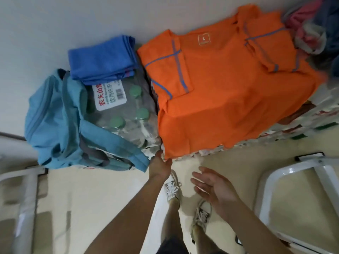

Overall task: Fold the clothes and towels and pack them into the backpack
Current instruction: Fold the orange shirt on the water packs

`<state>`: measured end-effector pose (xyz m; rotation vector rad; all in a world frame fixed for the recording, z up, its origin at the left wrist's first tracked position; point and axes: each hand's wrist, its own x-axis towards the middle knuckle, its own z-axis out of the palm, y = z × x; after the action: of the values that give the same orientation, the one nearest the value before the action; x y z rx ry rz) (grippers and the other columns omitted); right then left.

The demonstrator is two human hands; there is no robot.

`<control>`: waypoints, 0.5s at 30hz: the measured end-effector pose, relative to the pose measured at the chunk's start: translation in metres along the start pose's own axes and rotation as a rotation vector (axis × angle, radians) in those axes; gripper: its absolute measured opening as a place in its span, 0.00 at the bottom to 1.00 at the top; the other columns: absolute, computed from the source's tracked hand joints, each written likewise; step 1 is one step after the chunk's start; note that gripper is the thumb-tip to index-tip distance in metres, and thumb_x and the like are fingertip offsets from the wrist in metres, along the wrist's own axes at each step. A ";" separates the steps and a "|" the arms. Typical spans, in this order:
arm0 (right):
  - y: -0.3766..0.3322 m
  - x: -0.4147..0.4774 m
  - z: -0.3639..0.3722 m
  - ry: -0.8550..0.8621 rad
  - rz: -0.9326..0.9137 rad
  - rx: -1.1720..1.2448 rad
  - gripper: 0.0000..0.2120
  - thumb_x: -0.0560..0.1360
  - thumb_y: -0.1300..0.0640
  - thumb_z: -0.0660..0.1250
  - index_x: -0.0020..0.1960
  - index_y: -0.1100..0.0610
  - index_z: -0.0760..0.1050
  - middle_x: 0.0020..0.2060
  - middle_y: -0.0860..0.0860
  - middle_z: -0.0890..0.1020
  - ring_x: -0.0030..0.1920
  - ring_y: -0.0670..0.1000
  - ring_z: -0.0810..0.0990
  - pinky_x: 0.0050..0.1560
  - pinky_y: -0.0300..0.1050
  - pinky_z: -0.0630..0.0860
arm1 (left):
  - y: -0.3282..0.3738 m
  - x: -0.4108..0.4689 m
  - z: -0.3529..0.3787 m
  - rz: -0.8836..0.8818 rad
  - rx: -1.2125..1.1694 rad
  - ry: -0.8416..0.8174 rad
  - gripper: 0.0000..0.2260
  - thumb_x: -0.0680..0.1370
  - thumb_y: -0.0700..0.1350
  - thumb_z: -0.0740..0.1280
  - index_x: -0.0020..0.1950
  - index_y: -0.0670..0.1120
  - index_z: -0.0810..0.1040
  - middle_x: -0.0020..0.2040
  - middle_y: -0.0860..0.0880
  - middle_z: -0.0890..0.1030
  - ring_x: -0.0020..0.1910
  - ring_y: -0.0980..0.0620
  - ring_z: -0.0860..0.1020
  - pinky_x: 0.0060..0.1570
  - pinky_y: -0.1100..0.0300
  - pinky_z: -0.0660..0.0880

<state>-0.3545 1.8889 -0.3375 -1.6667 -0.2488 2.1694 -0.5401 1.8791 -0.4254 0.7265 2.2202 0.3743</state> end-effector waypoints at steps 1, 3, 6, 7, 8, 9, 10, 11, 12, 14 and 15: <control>0.007 0.008 -0.002 -0.003 0.027 0.018 0.10 0.79 0.65 0.60 0.56 0.59 0.76 0.50 0.57 0.84 0.52 0.57 0.83 0.49 0.49 0.77 | -0.003 0.009 0.010 -0.031 0.012 0.009 0.21 0.77 0.51 0.66 0.67 0.45 0.70 0.59 0.41 0.79 0.57 0.41 0.77 0.52 0.54 0.73; 0.019 0.018 -0.003 -0.007 0.080 0.053 0.10 0.77 0.66 0.60 0.56 0.59 0.76 0.51 0.58 0.84 0.53 0.58 0.82 0.49 0.49 0.77 | -0.009 0.023 0.027 -0.102 0.033 0.020 0.18 0.76 0.53 0.66 0.61 0.44 0.74 0.55 0.42 0.80 0.55 0.41 0.78 0.52 0.54 0.73; 0.032 0.032 -0.006 0.003 0.130 0.120 0.10 0.78 0.62 0.61 0.58 0.58 0.75 0.55 0.58 0.82 0.54 0.57 0.82 0.51 0.50 0.76 | -0.013 0.025 0.040 -0.117 -0.088 0.058 0.12 0.75 0.54 0.67 0.47 0.45 0.79 0.45 0.46 0.83 0.46 0.44 0.80 0.46 0.55 0.75; 0.035 0.036 -0.007 0.008 0.147 0.134 0.10 0.78 0.60 0.62 0.58 0.58 0.75 0.56 0.58 0.81 0.55 0.56 0.81 0.52 0.51 0.76 | -0.010 0.015 0.038 -0.104 -0.182 0.045 0.10 0.74 0.52 0.68 0.41 0.45 0.79 0.39 0.48 0.83 0.40 0.47 0.80 0.42 0.57 0.74; 0.037 0.039 -0.008 0.007 0.175 0.153 0.10 0.77 0.57 0.64 0.57 0.56 0.75 0.58 0.57 0.80 0.55 0.56 0.80 0.51 0.51 0.75 | -0.005 0.000 0.033 -0.091 -0.290 0.002 0.10 0.72 0.50 0.68 0.37 0.44 0.77 0.33 0.50 0.82 0.34 0.50 0.79 0.39 0.58 0.72; 0.037 0.040 -0.008 -0.005 0.203 0.167 0.12 0.75 0.53 0.67 0.56 0.54 0.73 0.59 0.56 0.78 0.55 0.55 0.79 0.50 0.51 0.75 | 0.000 -0.018 0.025 -0.081 -0.415 -0.053 0.10 0.72 0.47 0.67 0.34 0.43 0.76 0.30 0.51 0.80 0.31 0.52 0.76 0.38 0.58 0.71; 0.035 0.039 -0.006 -0.025 0.229 0.196 0.15 0.72 0.48 0.69 0.56 0.52 0.71 0.59 0.56 0.76 0.56 0.55 0.78 0.50 0.52 0.74 | 0.007 -0.038 0.014 -0.078 -0.546 -0.101 0.09 0.72 0.44 0.67 0.35 0.40 0.75 0.30 0.49 0.78 0.32 0.52 0.75 0.38 0.56 0.72; 0.033 0.035 -0.004 -0.040 0.251 0.234 0.20 0.70 0.46 0.70 0.57 0.51 0.69 0.59 0.56 0.75 0.57 0.56 0.78 0.52 0.52 0.73 | 0.015 -0.060 0.001 -0.070 -0.680 -0.149 0.07 0.74 0.41 0.67 0.38 0.38 0.76 0.31 0.46 0.78 0.33 0.51 0.75 0.39 0.54 0.75; 0.030 0.030 -0.001 -0.062 0.260 0.277 0.23 0.69 0.44 0.71 0.58 0.52 0.67 0.60 0.57 0.75 0.58 0.57 0.77 0.56 0.54 0.72 | 0.022 -0.082 -0.012 -0.065 -0.795 -0.193 0.04 0.75 0.38 0.67 0.43 0.37 0.77 0.33 0.44 0.79 0.34 0.50 0.77 0.40 0.53 0.77; 0.024 0.015 0.004 -0.081 0.206 0.377 0.26 0.67 0.47 0.74 0.58 0.58 0.71 0.59 0.58 0.78 0.58 0.57 0.79 0.62 0.56 0.71 | 0.036 -0.120 -0.036 -0.069 -0.954 -0.230 0.02 0.77 0.37 0.67 0.47 0.39 0.77 0.32 0.43 0.80 0.32 0.49 0.78 0.39 0.56 0.78; 0.020 0.006 0.004 -0.074 0.137 0.438 0.28 0.64 0.49 0.77 0.58 0.60 0.73 0.55 0.58 0.81 0.53 0.56 0.82 0.59 0.55 0.75 | 0.043 -0.135 -0.046 -0.076 -1.000 -0.216 0.01 0.77 0.37 0.67 0.47 0.40 0.75 0.31 0.43 0.80 0.32 0.48 0.78 0.37 0.57 0.77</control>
<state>-0.3639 1.8740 -0.3490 -1.3896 0.3105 2.1840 -0.4831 1.8294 -0.2969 0.1184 1.5512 1.1787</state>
